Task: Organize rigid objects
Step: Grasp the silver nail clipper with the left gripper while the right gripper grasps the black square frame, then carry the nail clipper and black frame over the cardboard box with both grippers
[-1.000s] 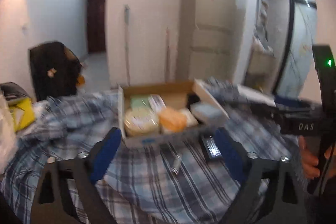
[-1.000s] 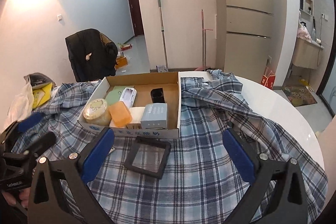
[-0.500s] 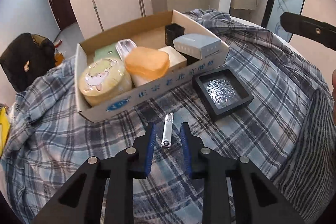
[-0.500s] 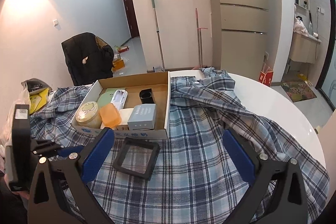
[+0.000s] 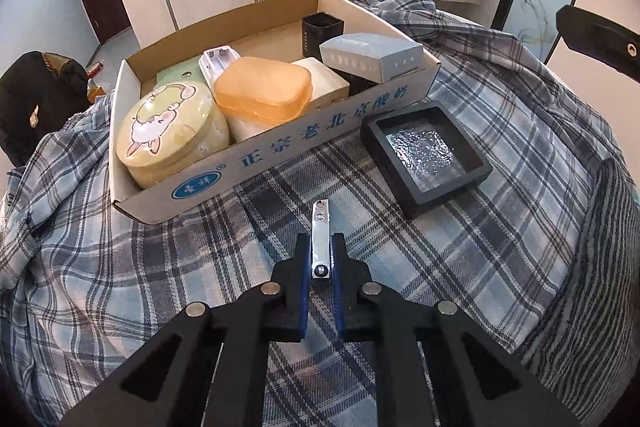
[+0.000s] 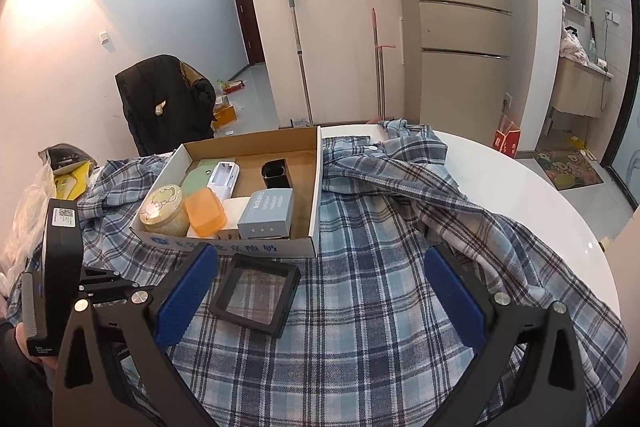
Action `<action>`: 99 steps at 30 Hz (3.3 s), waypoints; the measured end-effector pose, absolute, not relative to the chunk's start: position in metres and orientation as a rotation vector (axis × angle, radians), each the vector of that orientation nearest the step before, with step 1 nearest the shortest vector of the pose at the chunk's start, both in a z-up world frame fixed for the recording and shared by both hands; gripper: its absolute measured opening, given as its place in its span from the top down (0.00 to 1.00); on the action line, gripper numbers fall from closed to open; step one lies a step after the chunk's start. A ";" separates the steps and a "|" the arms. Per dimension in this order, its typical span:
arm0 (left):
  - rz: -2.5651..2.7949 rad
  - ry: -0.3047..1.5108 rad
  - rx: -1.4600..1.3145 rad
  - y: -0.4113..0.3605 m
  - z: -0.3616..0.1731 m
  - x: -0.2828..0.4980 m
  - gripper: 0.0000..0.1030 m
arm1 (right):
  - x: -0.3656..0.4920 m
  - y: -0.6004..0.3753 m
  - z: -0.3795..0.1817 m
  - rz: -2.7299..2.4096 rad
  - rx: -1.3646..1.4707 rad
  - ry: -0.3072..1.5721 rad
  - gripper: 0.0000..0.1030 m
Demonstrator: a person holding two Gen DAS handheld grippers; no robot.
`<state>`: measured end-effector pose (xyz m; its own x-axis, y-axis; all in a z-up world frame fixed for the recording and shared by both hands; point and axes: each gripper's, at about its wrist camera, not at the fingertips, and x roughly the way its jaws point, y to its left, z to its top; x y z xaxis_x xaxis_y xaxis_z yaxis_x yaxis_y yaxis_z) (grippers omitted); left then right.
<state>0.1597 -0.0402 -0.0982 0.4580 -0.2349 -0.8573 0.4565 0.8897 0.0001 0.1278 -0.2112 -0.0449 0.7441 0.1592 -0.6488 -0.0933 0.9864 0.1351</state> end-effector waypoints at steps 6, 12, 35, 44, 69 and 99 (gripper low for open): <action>-0.453 0.911 0.220 -0.035 -0.082 0.148 0.90 | 0.127 -0.206 -0.041 0.120 0.078 0.724 0.00; -0.438 0.853 0.200 -0.019 -0.064 0.132 0.90 | 0.126 -0.201 -0.041 0.112 0.053 0.742 0.00; -0.399 0.723 0.071 0.017 -0.058 0.118 0.90 | 0.187 -0.145 -0.120 0.056 0.144 1.145 0.02; -0.406 0.708 0.106 0.011 -0.057 0.114 0.90 | 0.188 -0.129 -0.126 0.026 0.072 1.132 0.11; -0.370 0.720 0.089 0.017 -0.057 0.116 0.90 | 0.155 -0.150 -0.101 0.094 -0.135 1.082 0.32; -0.176 0.872 0.044 -0.009 -0.042 0.303 0.90 | 0.257 -0.161 -0.049 0.190 0.093 0.947 0.32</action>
